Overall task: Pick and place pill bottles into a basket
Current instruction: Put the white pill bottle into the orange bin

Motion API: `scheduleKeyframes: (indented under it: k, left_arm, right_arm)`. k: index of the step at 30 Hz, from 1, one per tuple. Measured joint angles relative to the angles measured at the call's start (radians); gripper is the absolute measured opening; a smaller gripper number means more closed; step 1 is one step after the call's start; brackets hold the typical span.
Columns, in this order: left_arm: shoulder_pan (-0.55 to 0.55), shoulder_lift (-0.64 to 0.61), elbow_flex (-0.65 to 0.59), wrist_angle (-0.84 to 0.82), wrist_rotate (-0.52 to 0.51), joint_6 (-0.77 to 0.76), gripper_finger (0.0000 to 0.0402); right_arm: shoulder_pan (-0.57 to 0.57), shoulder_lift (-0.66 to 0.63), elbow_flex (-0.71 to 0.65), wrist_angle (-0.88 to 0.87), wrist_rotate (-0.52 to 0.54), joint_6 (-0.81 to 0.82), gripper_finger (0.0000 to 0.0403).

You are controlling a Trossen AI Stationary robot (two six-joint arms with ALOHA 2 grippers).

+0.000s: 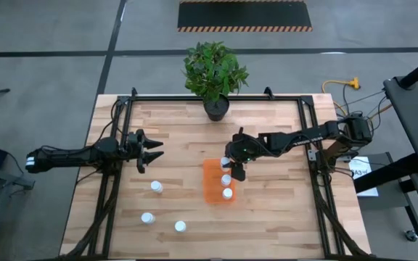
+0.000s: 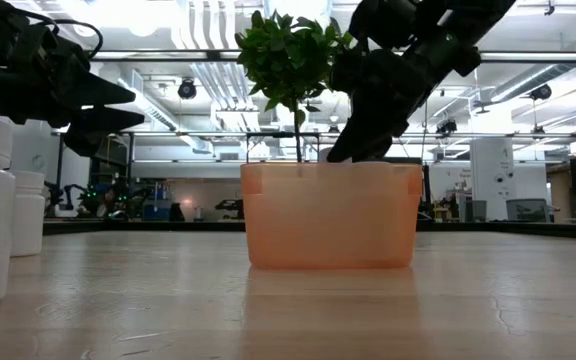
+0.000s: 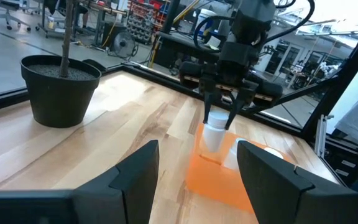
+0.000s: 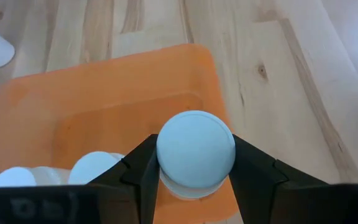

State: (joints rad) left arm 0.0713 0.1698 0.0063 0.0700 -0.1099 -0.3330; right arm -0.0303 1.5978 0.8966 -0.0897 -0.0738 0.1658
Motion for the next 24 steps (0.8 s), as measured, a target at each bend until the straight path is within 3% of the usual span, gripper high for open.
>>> scheduleKeyframes:
  k: [24]
  left_arm:
    - [0.000, 0.000, 0.000, 0.000, 0.000, 0.000, 0.0200]
  right_arm:
    - [0.000, 0.002, -0.044, 0.028, -0.002, 0.006, 0.0173]
